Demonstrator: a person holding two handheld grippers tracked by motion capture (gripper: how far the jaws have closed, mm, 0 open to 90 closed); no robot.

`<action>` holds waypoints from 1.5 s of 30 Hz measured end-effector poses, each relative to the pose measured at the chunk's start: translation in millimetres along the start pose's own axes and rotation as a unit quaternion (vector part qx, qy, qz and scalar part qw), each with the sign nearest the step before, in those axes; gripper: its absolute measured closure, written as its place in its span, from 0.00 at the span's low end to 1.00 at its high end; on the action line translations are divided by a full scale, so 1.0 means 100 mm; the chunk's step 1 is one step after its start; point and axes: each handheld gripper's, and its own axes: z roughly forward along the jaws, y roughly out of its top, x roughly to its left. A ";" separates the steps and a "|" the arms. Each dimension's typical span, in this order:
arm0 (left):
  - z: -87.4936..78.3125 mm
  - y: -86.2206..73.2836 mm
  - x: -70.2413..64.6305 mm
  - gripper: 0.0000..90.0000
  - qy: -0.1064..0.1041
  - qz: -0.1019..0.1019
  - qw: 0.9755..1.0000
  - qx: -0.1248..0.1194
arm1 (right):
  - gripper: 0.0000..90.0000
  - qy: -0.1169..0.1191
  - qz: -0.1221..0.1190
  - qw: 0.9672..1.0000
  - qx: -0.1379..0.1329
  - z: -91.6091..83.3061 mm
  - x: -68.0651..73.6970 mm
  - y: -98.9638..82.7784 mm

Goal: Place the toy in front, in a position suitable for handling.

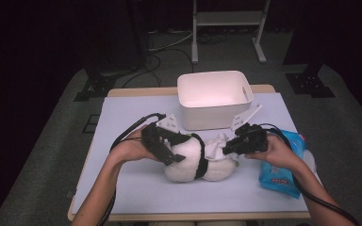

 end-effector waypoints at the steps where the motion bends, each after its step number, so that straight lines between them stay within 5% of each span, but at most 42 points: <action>1: 0.01 -0.02 -0.01 0.10 -0.001 0.001 1.000 -0.003 | 0.93 -0.002 -0.004 1.000 0.003 0.00 0.01 0.00; 15: 0.07 -0.20 -0.14 0.14 0.002 0.003 0.998 -0.063 | 0.93 -0.002 -0.035 0.999 0.030 0.09 0.13 0.35; 24: 0.06 -0.34 -0.20 0.15 0.010 -0.004 0.994 -0.107 | 0.93 0.000 -0.051 0.997 0.059 0.27 0.15 0.61; 45: 0.05 -0.33 -0.21 0.15 0.015 0.000 0.994 -0.108 | 0.93 -0.031 0.022 0.998 0.054 -0.12 -0.08 0.04</action>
